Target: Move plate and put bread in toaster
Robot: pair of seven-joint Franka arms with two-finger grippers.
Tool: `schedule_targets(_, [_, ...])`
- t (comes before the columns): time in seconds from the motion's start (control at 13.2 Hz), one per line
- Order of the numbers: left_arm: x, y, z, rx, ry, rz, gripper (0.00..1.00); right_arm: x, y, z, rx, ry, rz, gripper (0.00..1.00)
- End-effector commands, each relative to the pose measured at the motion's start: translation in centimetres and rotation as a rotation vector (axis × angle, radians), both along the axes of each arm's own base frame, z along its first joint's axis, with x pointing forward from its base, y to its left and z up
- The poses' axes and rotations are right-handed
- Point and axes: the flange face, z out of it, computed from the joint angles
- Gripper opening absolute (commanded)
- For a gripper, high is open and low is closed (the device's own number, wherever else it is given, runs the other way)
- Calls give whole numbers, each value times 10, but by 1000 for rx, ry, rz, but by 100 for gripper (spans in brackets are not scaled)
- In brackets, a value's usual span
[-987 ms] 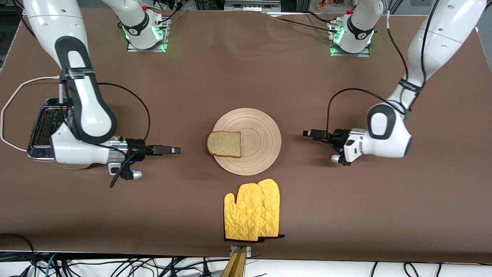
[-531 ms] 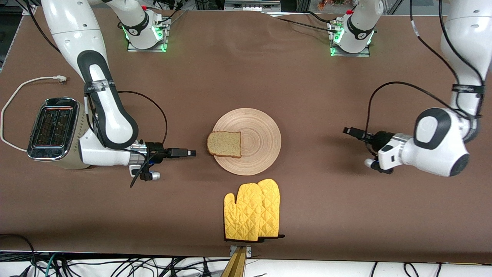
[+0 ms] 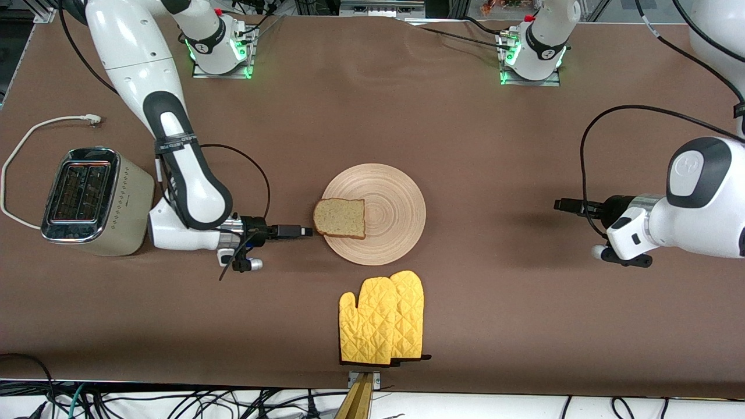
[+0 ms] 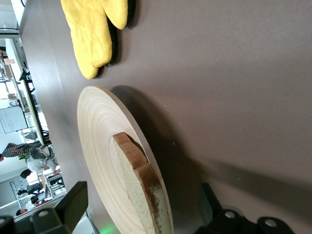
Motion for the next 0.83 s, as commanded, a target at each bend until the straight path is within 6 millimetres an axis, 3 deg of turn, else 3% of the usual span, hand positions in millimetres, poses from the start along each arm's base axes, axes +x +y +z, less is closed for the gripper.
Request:
schedule_targets(0.0, [-5,8,52,87,-77,14,100,0,7,-9,24,-21,-2,100])
schedule_targets(0.08, [-2,14,74,152,-124,22,100,-2,10,-12,30,-16,-4,100])
schedule_targets(0.23, [-5,5,105,273,-162,135,100,-4,17,-14,21,-20,-1,100])
schedule_targets(0.53, [-32,-25,147,304,-212,166,100,-11,31,-16,29,-11,21,100])
schedule_targets(0.76, [-44,-22,179,261,-273,229,100,-18,31,-19,30,8,29,100])
